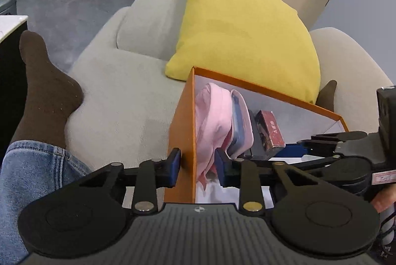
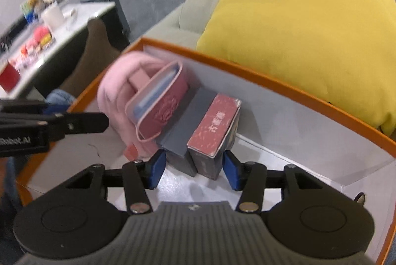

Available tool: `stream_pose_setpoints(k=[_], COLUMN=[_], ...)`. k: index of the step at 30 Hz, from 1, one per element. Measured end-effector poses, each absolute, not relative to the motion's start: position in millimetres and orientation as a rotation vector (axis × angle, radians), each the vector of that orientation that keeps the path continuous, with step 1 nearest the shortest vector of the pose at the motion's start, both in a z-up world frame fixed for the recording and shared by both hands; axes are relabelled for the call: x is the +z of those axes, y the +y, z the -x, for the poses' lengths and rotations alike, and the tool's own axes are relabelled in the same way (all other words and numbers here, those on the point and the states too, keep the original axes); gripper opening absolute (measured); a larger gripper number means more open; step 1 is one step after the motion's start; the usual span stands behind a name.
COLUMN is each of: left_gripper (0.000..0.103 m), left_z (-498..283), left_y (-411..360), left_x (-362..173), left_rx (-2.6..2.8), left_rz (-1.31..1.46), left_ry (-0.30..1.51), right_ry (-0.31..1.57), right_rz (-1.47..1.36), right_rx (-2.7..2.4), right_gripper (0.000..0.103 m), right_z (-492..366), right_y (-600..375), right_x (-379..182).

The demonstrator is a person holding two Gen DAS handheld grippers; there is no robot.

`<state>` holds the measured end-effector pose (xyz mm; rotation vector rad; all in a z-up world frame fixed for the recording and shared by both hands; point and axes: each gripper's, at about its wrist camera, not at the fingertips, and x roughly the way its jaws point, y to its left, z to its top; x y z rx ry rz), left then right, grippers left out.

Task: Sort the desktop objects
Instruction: 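Place the grey box in the orange box with the left gripper while the right places the red box, then withdraw both grippers from the orange box back toward the pile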

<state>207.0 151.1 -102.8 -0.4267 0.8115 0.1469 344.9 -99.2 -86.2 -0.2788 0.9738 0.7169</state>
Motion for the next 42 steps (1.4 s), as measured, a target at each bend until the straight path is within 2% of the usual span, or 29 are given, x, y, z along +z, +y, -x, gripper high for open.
stream_pose_setpoints(k=[18, 21, 23, 28, 32, 42], left_gripper=[0.033, 0.033, 0.033, 0.033, 0.037, 0.037], left_z=[-208, -206, -204, -194, -179, -127], left_y=[152, 150, 149, 139, 122, 80], left_x=[-103, -99, -95, -74, -53, -19], left_rx=[0.164, 0.195, 0.214, 0.246, 0.231, 0.202], left_rz=[0.433, 0.395, 0.386, 0.324, 0.267, 0.199], left_ry=[0.8, 0.784, 0.767, 0.713, 0.672, 0.573], right_ry=[0.963, 0.973, 0.975, 0.957, 0.912, 0.666], right_rz=[0.218, 0.199, 0.201, 0.228, 0.195, 0.05], right_rx=[0.703, 0.704, 0.703, 0.691, 0.693, 0.677], right_gripper=[0.059, 0.061, 0.067, 0.067, 0.067, 0.068], right_z=[-340, -336, -332, -317, -295, -213], right_y=[-101, -104, -106, -113, -123, -173], right_x=[-86, -83, -79, -66, -49, -9])
